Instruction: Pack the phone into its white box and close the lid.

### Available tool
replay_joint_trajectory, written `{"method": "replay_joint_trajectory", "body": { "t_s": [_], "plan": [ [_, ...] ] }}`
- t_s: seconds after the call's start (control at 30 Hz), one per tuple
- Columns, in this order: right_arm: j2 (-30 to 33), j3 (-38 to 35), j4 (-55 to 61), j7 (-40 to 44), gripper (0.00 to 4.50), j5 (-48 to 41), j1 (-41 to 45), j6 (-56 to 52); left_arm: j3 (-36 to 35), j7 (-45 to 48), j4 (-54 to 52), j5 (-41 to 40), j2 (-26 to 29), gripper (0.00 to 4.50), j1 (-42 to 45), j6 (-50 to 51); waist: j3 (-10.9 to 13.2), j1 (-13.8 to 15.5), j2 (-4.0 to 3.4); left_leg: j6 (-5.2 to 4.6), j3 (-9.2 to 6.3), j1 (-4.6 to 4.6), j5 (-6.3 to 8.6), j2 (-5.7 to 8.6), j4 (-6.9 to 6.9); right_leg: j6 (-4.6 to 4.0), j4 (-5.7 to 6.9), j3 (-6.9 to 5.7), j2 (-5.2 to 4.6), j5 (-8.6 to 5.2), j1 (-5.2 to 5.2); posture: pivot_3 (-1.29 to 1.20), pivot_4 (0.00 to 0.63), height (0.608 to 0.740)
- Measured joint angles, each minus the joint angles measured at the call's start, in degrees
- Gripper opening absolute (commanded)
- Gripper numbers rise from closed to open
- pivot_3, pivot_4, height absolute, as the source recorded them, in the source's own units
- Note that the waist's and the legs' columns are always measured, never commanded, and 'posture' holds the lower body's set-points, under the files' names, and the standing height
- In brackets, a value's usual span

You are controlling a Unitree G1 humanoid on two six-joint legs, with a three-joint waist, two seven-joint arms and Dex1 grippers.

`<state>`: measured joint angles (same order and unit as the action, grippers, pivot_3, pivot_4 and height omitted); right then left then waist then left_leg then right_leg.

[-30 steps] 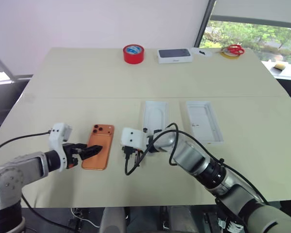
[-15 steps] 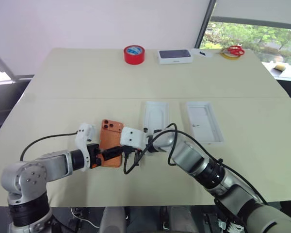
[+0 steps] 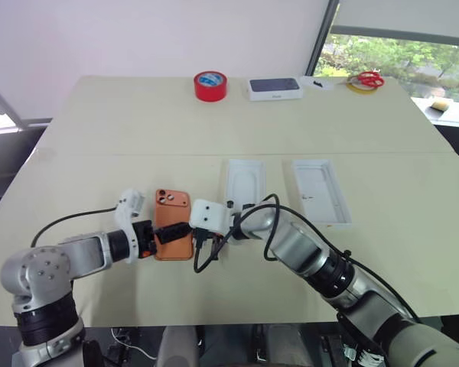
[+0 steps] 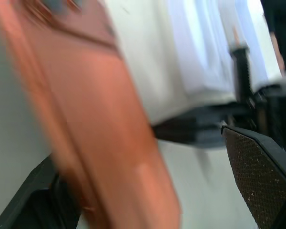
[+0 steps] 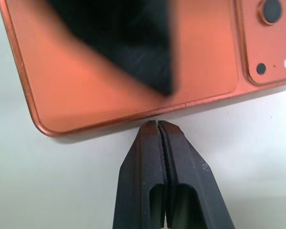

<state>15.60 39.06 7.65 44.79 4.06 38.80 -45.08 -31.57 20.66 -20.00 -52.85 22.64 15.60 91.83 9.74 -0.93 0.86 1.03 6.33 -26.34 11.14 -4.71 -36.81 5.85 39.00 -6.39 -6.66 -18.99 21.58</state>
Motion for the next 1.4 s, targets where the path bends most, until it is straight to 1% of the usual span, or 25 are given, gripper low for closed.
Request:
{"method": "replay_joint_trajectory", "body": {
  "t_s": [0.07,0.17,0.3,0.43,0.53,0.6,0.67,0.7,0.8,0.93,1.03,1.1,1.13,1.2,1.3,1.4],
  "plan": [
    [0.0,0.0,0.0,0.0,0.03,0.0,0.0,0.0,-0.8,-0.3,0.1,0.0,0.0,4.32,-0.1,0.0,0.0,0.0,0.0,0.0,0.0,0.0,0.0,-0.01,0.0,0.0,0.0,0.0,0.0,0.0,0.0,0.0,0.15,0.73],
    [0.0,-0.1,0.0,0.0,0.0,0.0,0.0,0.0,-1.7,-0.8,0.2,0.0,0.0,3.5,-0.4,0.0,0.0,0.0,0.0,0.0,0.0,0.0,0.0,-0.01,0.0,0.0,0.0,0.0,0.0,0.0,0.0,0.0,0.15,0.73],
    [-0.1,-0.2,0.0,-0.1,0.0,0.0,-0.1,-0.1,-3.2,-1.7,0.6,0.3,-0.4,1.63,-1.6,0.1,0.0,0.0,0.01,0.01,0.0,-0.02,0.0,-0.01,0.01,0.0,0.0,0.0,0.0,0.0,0.04,0.0,0.15,0.73],
    [0.0,-0.2,0.0,-0.5,0.0,0.0,-0.1,0.0,-3.8,-2.2,1.7,0.2,-1.1,1.63,-1.6,0.2,0.0,0.1,0.01,0.0,0.01,-0.03,0.0,-0.01,0.01,0.0,-0.01,0.0,-0.02,0.0,0.23,0.0,0.15,0.73],
    [0.3,-1.0,0.1,-0.6,0.0,-0.1,-0.1,-0.2,-5.5,-2.9,2.7,-0.4,-3.1,1.63,-1.3,0.2,0.0,0.1,0.02,0.0,0.01,-0.05,0.0,-0.01,0.01,0.0,-0.01,0.0,-0.02,0.0,0.23,0.0,0.15,0.73],
    [1.1,-2.6,0.4,-0.9,0.0,-0.3,-0.2,-0.8,-6.6,-3.7,3.8,-1.2,-4.0,1.09,-1.1,0.2,0.0,0.2,0.04,0.0,0.0,-0.07,0.0,0.0,0.01,0.0,-0.01,0.0,-0.02,0.0,0.24,0.0,0.15,0.73],
    [2.3,-5.5,2.5,-1.1,0.0,-1.0,-0.4,-1.7,-9.3,-4.3,4.6,-3.6,-5.8,0.29,0.1,0.2,0.1,0.3,0.09,0.0,-0.01,-0.12,0.0,0.0,0.01,0.0,-0.01,0.0,-0.03,0.0,0.27,0.0,0.15,0.73],
    [2.9,-6.6,3.5,-1.1,0.0,-1.2,-0.4,-2.3,-10.0,-4.1,4.7,-5.2,-6.4,0.02,1.0,0.2,0.0,0.3,0.1,0.0,-0.03,-0.08,0.0,0.0,0.0,0.0,-0.02,-0.02,-0.04,0.0,0.25,0.0,0.15,0.73],
    [4.5,-10.3,8.3,-0.9,0.0,-2.8,-0.8,-3.7,-10.5,-6.3,4.8,-6.4,-7.0,0.02,2.3,0.2,0.0,0.0,0.09,0.0,0.0,-0.06,0.0,-0.01,0.04,0.0,-0.02,0.0,-0.02,0.0,0.06,0.0,0.15,0.73],
    [6.7,-15.0,13.5,-0.6,0.0,-5.3,-2.5,-5.5,-14.0,-10.8,6.9,-6.9,-10.0,0.02,5.3,0.2,0.1,0.2,0.18,0.0,-0.01,-0.1,0.0,0.0,0.04,-0.01,-0.04,-0.01,-0.01,0.0,0.08,0.0,0.15,0.73],
    [10.3,-21.0,17.7,-0.2,0.0,-7.8,-6.1,-3.5,-16.7,-14.1,8.2,-8.6,-12.4,0.02,9.8,0.0,0.2,0.8,0.35,-0.03,-0.05,-0.16,0.02,0.07,0.01,0.01,-0.11,-0.07,-0.06,0.0,0.04,0.0,0.15,0.73],
    [12.6,-27.9,19.9,0.4,0.0,-10.6,-10.3,-0.7,-17.0,-16.4,8.7,-10.1,-14.4,0.02,14.0,-0.5,0.2,1.6,0.44,-0.05,-0.07,-0.15,0.03,0.08,0.0,0.01,-0.24,-0.1,-0.05,0.0,-0.06,0.0,0.15,0.73],
    [12.8,-29.8,20.2,0.6,0.0,-11.6,-11.1,-0.1,-17.0,-17.0,8.7,-10.8,-14.8,0.02,14.9,-0.9,0.3,1.6,0.45,-0.05,-0.06,-0.14,0.03,0.08,0.0,0.01,-0.26,-0.09,-0.05,0.01,-0.07,0.0,0.15,0.73],
    [13.6,-35.5,21.5,1.1,0.0,-14.8,-13.6,0.5,-16.1,-18.4,9.6,-11.6,-16.6,0.02,17.6,-1.8,0.3,1.6,0.44,-0.06,-0.07,-0.13,0.03,0.08,0.02,0.01,-0.31,-0.1,-0.03,0.01,-0.12,0.0,0.15,0.73],
    [17.4,-45.5,21.8,3.9,0.0,-21.5,-19.1,-0.8,-11.6,-19.8,13.5,-11.2,-20.7,0.02,20.7,-5.2,0.3,2.0,0.48,-0.08,-0.1,-0.15,0.04,0.14,0.02,0.02,-0.57,-0.24,-0.03,0.02,-0.3,0.0,0.15,0.73],
    [19.8,-51.6,22.6,4.9,0.0,-25.6,-24.0,-1.0,-6.4,-20.0,17.9,-8.6,-22.9,0.02,22.5,-9.1,0.3,1.7,0.48,-0.1,-0.09,-0.14,0.05,0.13,0.05,0.03,-0.6,-0.21,-0.03,0.03,-0.28,0.0,0.15,0.73]
  ]
}}
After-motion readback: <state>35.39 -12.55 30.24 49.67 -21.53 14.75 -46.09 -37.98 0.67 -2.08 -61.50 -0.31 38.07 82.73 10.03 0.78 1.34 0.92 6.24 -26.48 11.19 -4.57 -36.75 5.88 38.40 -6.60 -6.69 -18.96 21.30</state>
